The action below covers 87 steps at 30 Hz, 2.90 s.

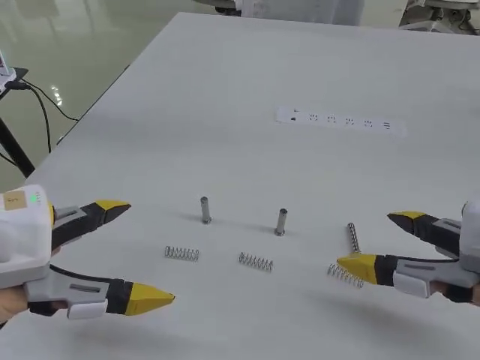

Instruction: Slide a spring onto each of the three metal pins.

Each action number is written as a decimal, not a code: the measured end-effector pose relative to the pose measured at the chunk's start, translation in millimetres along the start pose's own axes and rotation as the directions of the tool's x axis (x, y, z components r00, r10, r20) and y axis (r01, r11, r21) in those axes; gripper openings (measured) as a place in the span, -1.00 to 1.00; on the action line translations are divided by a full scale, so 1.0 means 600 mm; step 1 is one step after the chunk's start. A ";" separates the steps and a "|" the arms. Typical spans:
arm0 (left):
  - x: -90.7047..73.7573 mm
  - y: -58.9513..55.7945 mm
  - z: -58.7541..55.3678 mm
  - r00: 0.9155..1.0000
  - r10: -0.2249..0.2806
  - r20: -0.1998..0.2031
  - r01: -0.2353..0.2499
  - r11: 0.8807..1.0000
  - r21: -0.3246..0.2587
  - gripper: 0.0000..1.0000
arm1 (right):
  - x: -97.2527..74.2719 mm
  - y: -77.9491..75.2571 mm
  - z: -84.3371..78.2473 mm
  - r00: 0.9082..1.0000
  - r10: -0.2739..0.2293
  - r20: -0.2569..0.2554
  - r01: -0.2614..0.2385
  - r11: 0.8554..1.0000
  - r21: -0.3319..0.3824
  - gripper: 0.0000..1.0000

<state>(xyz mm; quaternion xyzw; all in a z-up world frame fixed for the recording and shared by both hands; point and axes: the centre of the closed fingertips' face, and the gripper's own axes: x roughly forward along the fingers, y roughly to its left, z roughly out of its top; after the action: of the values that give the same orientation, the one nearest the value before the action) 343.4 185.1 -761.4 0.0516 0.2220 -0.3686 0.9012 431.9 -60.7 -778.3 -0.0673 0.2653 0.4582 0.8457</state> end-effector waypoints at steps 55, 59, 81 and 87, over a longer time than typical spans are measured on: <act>-0.004 0.003 -0.018 1.000 0.011 -0.022 -0.011 1.000 -0.015 0.95 | 0.099 -0.099 -0.075 0.932 -0.146 -0.332 0.233 0.943 0.238 -0.81; -0.005 0.001 -0.019 1.000 0.008 -0.023 -0.008 1.000 -0.016 0.95 | 0.100 -0.100 -0.075 0.930 -0.153 -0.333 0.242 0.939 0.244 -0.83; -0.005 0.001 -0.022 0.999 0.004 -0.039 -0.005 1.000 -0.015 0.94 | 0.090 -0.101 -0.061 0.936 -0.164 -0.311 0.247 0.937 0.247 -0.90; -0.001 -0.003 -0.021 0.999 -0.001 -0.038 0.001 1.000 -0.016 0.93 | 0.084 -0.100 -0.046 0.946 -0.169 -0.276 0.240 0.939 0.248 -0.90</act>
<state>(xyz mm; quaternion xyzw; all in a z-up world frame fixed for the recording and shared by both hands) 337.2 187.5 -772.2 0.0514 0.2422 -0.3661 0.8970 491.8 -67.4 -835.3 -0.0325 0.4232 0.3132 0.8496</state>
